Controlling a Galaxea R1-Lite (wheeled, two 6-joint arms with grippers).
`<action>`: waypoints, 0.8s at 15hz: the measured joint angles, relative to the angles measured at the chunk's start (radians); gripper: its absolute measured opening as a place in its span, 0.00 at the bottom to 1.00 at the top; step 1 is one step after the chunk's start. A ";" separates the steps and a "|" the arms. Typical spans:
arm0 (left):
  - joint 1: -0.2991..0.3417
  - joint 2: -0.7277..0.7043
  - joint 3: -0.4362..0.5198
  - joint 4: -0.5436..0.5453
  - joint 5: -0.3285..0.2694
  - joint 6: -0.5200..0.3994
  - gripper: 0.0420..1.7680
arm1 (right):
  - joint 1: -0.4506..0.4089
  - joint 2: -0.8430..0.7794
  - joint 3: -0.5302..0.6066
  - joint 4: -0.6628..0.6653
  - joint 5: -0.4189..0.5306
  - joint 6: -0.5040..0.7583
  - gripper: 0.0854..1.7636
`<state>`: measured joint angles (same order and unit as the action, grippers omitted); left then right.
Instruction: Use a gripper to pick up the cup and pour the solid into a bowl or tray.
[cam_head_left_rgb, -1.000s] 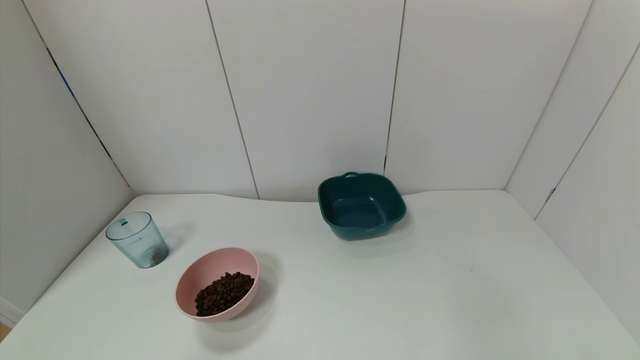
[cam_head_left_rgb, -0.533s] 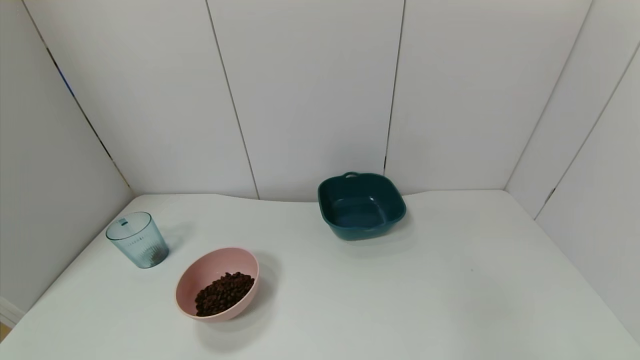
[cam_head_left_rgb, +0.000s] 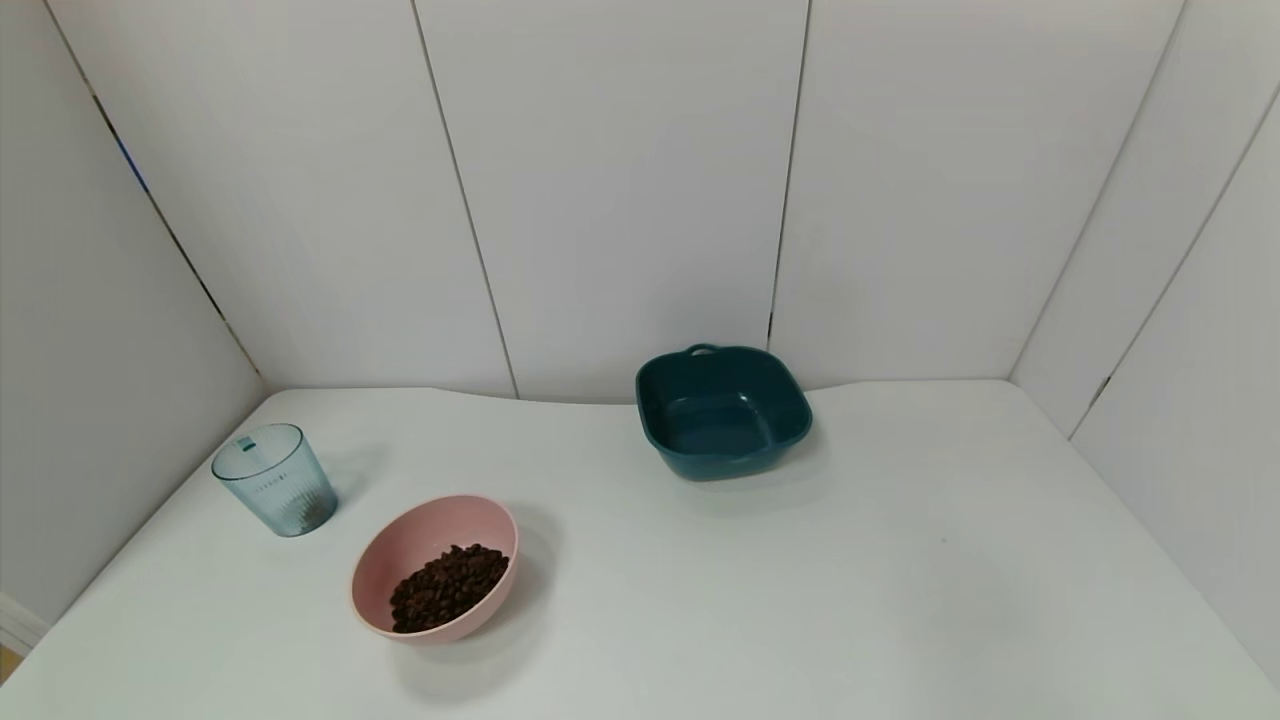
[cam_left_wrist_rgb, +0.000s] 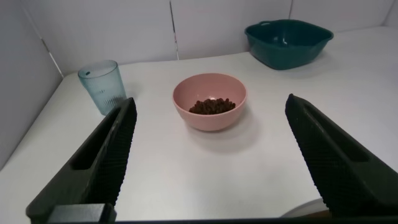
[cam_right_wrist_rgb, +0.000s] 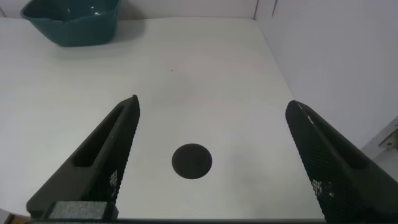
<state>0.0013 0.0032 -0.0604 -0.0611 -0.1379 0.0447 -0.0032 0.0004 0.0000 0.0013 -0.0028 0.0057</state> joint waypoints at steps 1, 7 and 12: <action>0.000 0.000 0.024 -0.020 0.022 -0.002 0.97 | 0.000 0.000 0.000 0.000 0.000 0.000 0.97; 0.000 -0.002 0.059 -0.011 0.079 -0.025 0.97 | 0.000 0.000 0.000 0.000 0.000 0.000 0.97; 0.000 -0.002 0.061 0.066 0.123 -0.022 0.97 | 0.000 0.000 0.000 0.000 0.000 0.000 0.97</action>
<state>0.0013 0.0013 0.0004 0.0047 -0.0147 0.0226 -0.0032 0.0004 0.0000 0.0017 -0.0032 0.0062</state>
